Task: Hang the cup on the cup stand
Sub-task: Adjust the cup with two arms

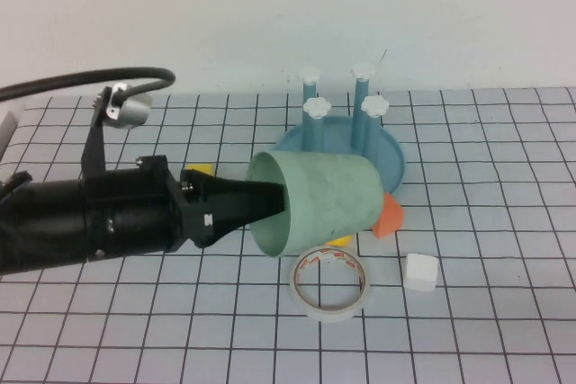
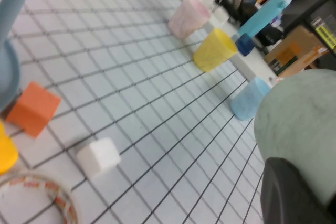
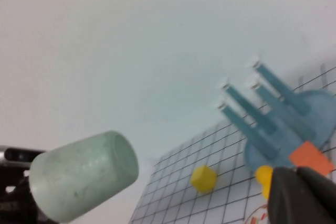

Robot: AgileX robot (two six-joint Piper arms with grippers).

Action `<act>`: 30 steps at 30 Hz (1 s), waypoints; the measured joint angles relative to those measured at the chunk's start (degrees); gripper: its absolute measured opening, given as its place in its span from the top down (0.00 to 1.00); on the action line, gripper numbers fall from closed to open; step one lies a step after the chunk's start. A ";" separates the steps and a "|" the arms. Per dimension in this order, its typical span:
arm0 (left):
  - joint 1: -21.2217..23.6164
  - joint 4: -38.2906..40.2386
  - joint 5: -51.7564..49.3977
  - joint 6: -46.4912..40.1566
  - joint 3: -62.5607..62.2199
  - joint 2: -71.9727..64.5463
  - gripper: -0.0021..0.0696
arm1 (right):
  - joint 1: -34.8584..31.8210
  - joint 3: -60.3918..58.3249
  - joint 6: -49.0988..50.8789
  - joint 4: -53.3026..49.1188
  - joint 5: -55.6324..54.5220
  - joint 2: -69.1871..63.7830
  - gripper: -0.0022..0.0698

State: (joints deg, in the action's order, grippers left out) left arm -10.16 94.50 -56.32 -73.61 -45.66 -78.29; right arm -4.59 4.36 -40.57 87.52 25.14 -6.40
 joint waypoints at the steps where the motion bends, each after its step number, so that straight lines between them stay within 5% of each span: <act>1: 0.09 0.39 -0.44 -0.51 -0.11 0.00 0.96 | 0.00 0.00 -3.46 2.98 0.87 -2.16 0.97; 8: 0.22 0.66 -3.66 -6.38 -5.20 0.00 0.96 | 0.00 4.19 -9.36 8.95 8.99 -19.30 0.96; 18: 0.22 0.66 1.14 -10.44 -12.98 0.00 0.96 | 0.00 17.39 -0.50 9.08 21.93 -41.21 0.61; 30: -7.09 1.32 17.01 -19.52 -17.31 0.00 0.96 | 4.21 32.16 11.10 9.08 28.86 -60.20 0.59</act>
State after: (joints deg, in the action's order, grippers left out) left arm -17.26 95.82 -39.30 -93.13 -62.97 -78.29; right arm -0.38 36.51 -29.47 96.60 54.00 -66.60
